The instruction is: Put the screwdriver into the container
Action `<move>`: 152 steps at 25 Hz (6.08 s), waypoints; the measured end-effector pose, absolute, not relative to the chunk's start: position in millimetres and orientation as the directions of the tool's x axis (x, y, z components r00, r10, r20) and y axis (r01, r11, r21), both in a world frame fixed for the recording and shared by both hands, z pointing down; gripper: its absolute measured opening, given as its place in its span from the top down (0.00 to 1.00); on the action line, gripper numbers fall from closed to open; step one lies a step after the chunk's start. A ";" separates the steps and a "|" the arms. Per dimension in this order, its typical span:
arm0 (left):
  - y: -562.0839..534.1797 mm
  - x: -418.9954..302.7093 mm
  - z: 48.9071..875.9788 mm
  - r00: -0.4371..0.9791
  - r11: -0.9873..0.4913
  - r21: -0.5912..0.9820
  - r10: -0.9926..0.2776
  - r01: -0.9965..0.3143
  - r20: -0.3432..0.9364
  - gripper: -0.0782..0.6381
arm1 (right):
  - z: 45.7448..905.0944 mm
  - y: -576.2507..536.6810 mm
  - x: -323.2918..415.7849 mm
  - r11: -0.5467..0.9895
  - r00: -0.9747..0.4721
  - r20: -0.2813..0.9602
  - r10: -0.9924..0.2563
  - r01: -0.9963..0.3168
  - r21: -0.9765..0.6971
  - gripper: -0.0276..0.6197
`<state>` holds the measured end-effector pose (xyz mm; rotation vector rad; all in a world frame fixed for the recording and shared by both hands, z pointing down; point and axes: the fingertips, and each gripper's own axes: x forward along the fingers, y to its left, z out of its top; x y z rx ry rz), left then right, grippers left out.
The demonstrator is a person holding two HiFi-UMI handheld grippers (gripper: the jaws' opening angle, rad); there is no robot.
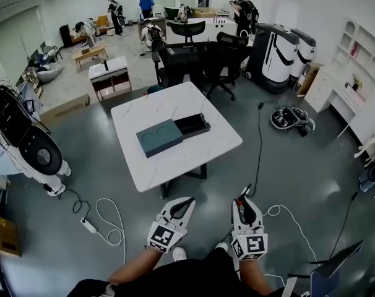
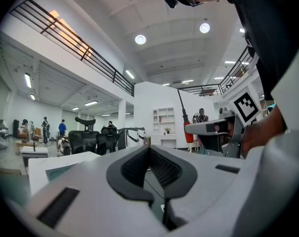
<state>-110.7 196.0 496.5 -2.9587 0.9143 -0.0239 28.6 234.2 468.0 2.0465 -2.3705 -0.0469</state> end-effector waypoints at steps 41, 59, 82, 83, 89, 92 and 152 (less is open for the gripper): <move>49.7 57.1 525.9 0.694 -0.701 -0.067 -0.713 -0.710 0.098 0.88 | 505.3 58.8 209.7 0.337 -0.337 0.010 -0.941 -0.941 -0.034 0.80; -79.1 -20.5 516.3 0.664 -0.665 -0.020 -0.747 -0.747 0.044 0.88 | 481.1 -73.4 130.4 0.380 -0.380 -0.002 -0.925 -0.924 0.032 0.80; -167.7 -58.9 522.6 0.608 -0.609 -0.020 -0.793 -0.793 0.042 0.88 | 488.6 -172.7 102.2 0.427 -0.426 0.033 -0.904 -0.903 0.045 0.80; -172.5 -55.8 522.5 0.598 -0.599 -0.021 -0.800 -0.800 0.043 0.88 | 489.2 -178.8 105.5 0.437 -0.436 0.035 -0.899 -0.898 0.047 0.79; -206.9 -34.9 524.4 0.540 -0.541 -0.020 -0.840 -0.840 0.048 0.88 | 488.3 -225.3 131.0 0.499 -0.498 0.040 -0.866 -0.864 0.060 0.80; -223.8 -28.2 526.8 0.501 -0.502 -0.012 -0.863 -0.865 0.063 0.88 | 486.7 -248.8 143.7 0.530 -0.529 0.033 -0.848 -0.847 0.048 0.80; -264.2 -122.4 627.6 0.185 -0.165 0.099 -0.952 -0.981 0.245 0.88 | 764.2 -341.5 19.7 0.975 -0.466 0.866 -0.180 0.033 0.221 0.80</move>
